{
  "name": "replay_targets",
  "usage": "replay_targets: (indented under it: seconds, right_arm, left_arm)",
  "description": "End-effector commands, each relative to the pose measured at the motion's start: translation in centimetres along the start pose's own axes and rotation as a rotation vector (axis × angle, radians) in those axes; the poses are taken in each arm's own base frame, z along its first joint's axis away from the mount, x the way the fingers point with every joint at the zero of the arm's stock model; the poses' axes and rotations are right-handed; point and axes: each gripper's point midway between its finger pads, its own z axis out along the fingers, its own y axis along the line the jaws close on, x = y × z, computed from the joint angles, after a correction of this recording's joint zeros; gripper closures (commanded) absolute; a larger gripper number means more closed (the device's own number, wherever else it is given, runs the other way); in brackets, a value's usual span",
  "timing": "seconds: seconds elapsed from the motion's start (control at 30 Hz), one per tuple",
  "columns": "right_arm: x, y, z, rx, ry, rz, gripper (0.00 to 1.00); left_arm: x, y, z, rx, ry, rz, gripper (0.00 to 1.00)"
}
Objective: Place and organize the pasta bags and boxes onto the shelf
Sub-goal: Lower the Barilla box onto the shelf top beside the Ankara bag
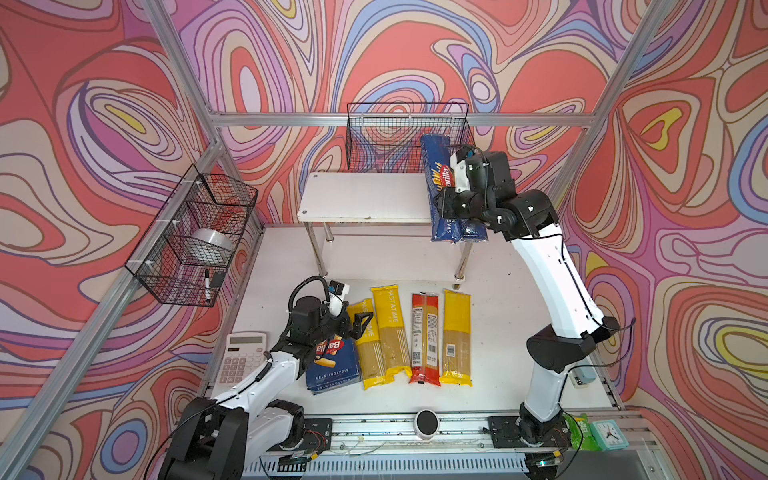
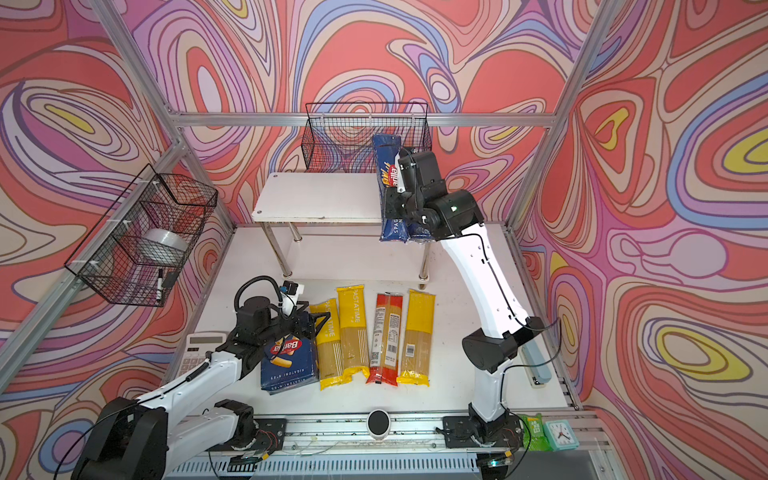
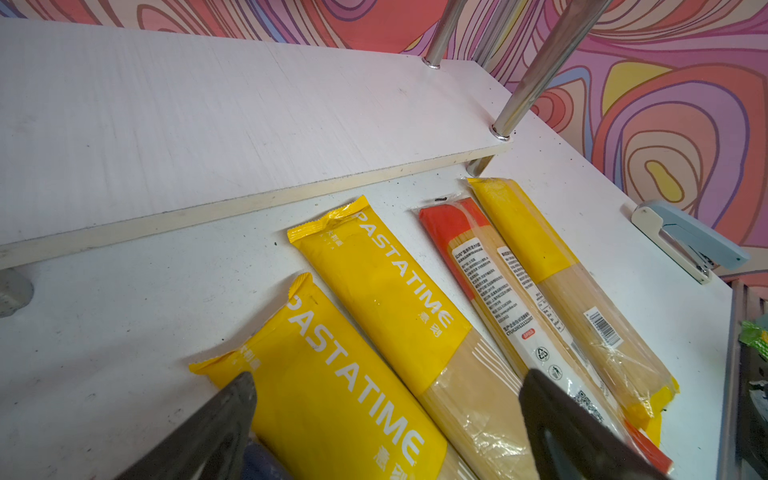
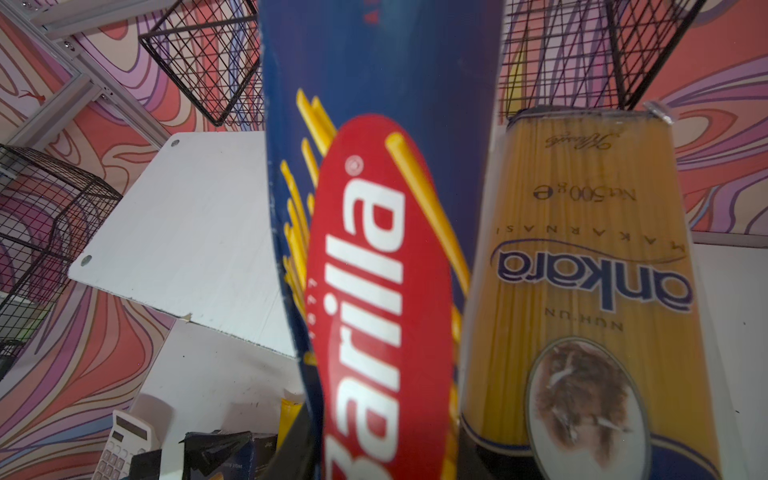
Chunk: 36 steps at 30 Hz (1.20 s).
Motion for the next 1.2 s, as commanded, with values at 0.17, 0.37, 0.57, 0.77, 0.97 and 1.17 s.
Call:
replay_targets:
  seconds: [0.17,0.37,0.57,0.77,0.97,1.17]
  right_arm:
    - [-4.7,0.3,-0.4,0.006,-0.192,0.01,0.79]
    - [-4.7,-0.2,0.9,0.042,-0.198,0.001,0.78]
    - [-4.6,-0.8,2.0,0.068,-0.196,0.007,0.75]
    - [-4.6,-1.5,2.7,0.08,-0.193,0.022,0.63]
    - [-4.2,-2.1,3.2,0.093,-0.181,0.033,0.47]
    - [-4.1,-1.9,3.0,0.083,-0.179,0.041,0.4]
  left_arm:
    - [-0.5,-0.3,0.0,0.012,-0.012,0.026,0.0]
    - [-0.5,-0.3,0.0,0.012,-0.012,0.025,0.0]
    - [-0.4,-0.3,0.0,0.012,-0.011,0.025,0.0]
    - [-0.6,-0.3,0.0,0.011,-0.013,0.026,0.0]
    - [-0.5,-0.4,0.0,0.013,-0.012,0.025,0.0]
    - [-0.6,-0.4,-0.1,0.013,-0.012,0.026,0.0]
